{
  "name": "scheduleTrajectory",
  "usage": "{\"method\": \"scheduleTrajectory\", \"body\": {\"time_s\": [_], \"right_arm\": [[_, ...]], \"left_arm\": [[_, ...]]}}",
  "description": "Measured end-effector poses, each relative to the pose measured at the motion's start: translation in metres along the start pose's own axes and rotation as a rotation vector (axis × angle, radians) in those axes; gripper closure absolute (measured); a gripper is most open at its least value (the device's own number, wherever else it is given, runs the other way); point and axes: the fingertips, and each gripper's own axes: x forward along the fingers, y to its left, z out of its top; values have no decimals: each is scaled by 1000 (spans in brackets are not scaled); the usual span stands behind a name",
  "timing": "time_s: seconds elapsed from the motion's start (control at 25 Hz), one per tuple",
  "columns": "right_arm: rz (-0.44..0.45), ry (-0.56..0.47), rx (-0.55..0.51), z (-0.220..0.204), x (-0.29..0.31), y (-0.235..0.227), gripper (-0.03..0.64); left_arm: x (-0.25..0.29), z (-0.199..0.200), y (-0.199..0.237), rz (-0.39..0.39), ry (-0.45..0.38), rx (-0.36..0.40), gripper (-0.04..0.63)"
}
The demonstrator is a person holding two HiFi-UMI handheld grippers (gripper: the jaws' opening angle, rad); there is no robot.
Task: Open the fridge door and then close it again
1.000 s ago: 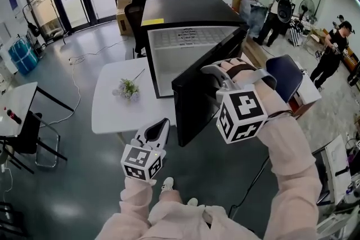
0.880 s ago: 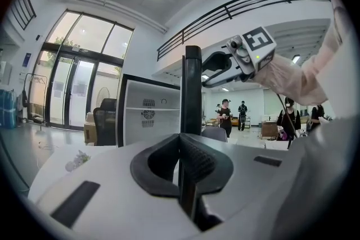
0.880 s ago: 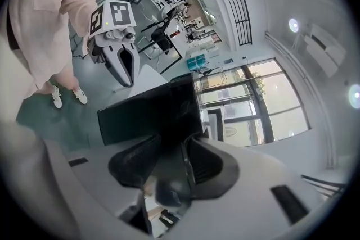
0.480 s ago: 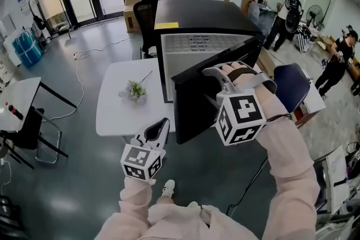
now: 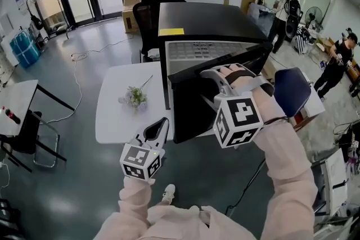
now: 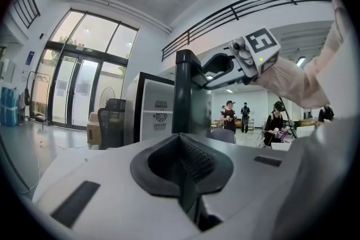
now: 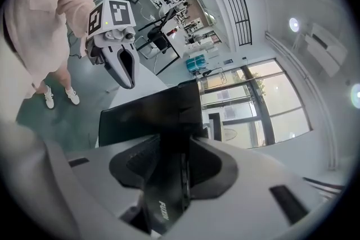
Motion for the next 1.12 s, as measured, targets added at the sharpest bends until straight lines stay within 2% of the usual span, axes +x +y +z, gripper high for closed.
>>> {"method": "scheduleTrajectory", "body": {"time_s": [1.12], "right_arm": [[-37, 101, 71, -7, 82, -50, 457]], "left_arm": [[43, 9, 84, -76, -15, 7, 584]]}}
